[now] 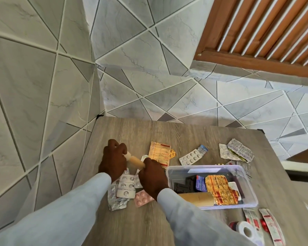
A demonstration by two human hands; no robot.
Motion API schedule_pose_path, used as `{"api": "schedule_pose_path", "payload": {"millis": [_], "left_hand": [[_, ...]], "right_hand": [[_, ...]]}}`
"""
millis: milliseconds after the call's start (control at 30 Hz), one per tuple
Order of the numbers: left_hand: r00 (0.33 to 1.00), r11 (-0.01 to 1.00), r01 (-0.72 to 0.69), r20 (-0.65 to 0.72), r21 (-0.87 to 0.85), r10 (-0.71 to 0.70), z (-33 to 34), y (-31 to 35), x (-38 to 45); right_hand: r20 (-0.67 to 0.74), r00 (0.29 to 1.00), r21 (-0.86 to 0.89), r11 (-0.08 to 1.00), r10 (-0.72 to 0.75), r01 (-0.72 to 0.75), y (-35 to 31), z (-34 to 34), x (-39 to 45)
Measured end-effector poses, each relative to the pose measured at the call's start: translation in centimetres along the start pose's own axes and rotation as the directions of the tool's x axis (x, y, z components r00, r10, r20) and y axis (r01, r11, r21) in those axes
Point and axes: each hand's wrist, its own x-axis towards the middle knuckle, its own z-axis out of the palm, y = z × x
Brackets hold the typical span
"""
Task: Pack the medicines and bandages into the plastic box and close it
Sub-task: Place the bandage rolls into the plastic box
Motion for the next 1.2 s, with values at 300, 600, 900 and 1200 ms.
{"api": "schedule_pose_path", "payload": {"millis": [300, 600, 900, 1200], "left_hand": [[0.978, 0.933, 0.003, 0.194, -0.359, 0.072, -0.8, 6.6, -2.6], [0.907, 0.946, -0.269, 0.285, -0.179, 0.311, 5.8, 13.1, -6.8], [0.787, 0.786, -0.579, 0.4, 0.215, 0.47, 7.0, 13.5, -6.4], [0.764, 0.748, -0.596, 0.493, 0.292, 0.416, 7.0, 15.3, -6.6]], "right_hand": [[-0.343, 0.935, 0.19, 0.981, 0.092, -0.026, 8.6, -9.0, -4.7], [-0.321, 0.915, 0.146, 0.967, 0.245, -0.208, 15.3, -11.3, -7.8], [-0.206, 0.963, 0.076, 0.984, 0.174, -0.162, 17.3, -10.9, -7.4], [-0.17, 0.972, 0.015, 0.986, 0.164, -0.164, 17.3, -10.0, -6.6]]}}
